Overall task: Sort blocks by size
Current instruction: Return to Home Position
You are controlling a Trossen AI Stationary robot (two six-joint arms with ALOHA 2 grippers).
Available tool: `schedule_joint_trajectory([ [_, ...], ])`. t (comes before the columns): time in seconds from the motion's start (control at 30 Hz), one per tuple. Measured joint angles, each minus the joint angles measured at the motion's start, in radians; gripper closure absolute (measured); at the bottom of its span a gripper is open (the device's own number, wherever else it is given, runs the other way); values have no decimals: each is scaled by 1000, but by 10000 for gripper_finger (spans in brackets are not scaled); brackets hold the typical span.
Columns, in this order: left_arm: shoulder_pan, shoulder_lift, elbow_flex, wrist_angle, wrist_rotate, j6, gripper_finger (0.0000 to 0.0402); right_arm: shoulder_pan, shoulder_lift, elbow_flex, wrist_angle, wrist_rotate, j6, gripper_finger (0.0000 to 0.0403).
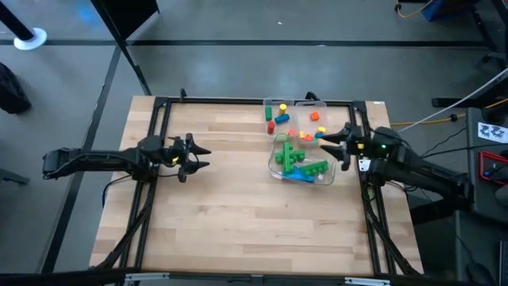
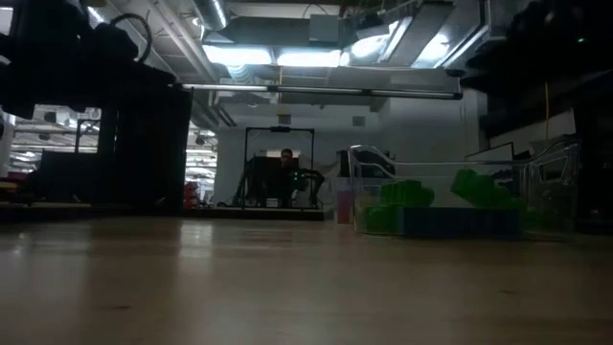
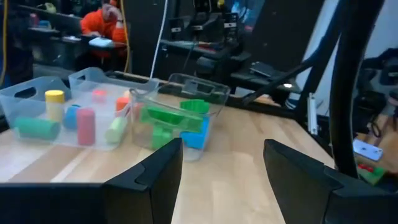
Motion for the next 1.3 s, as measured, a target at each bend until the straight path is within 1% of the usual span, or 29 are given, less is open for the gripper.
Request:
schedule_joint_trajectory([
  [0.13, 0, -85, 0, -55, 8, 7, 192, -1, -115, 0, -46, 0, 1, 204],
  [0.33, 0, -247, 0, -177, 10, 39, 192, -1, -274, 0, -178, 1, 2, 204],
  [0.5, 1, -389, 0, -341, 10, 36, 192, -1, -274, 0, -191, 20, 6, 204],
  [0.63, 2, -490, 0, -418, 7, 40, 192, -1, -274, -24, -188, 41, 24, 204],
  [0.7, 2, -496, 3, -411, 7, 61, 192, 0, -277, -43, -155, 54, 26, 204],
  [0.77, 3, -494, 9, -420, 3, 80, 192, 0, -277, -81, -84, 55, 28, 204],
  [0.93, 3, -496, 10, -421, -17, 84, 192, 0, -277, -221, 156, 48, 73, 204],
  [1.03, 3, -495, 10, -423, -20, 78, 192, 0, -276, -291, 241, 45, 81, 204],
  [1.17, 3, -495, 11, -418, -25, 55, 192, 0, -271, -296, 239, 47, 84, 204],
  [1.23, 3, -495, 11, -417, -27, 55, 192, 0, -272, -296, 239, 15, 82, 204],
  [1.3, 3, -495, 11, -416, -32, 55, 192, 0, -272, -296, 242, -41, 80, 204],
])
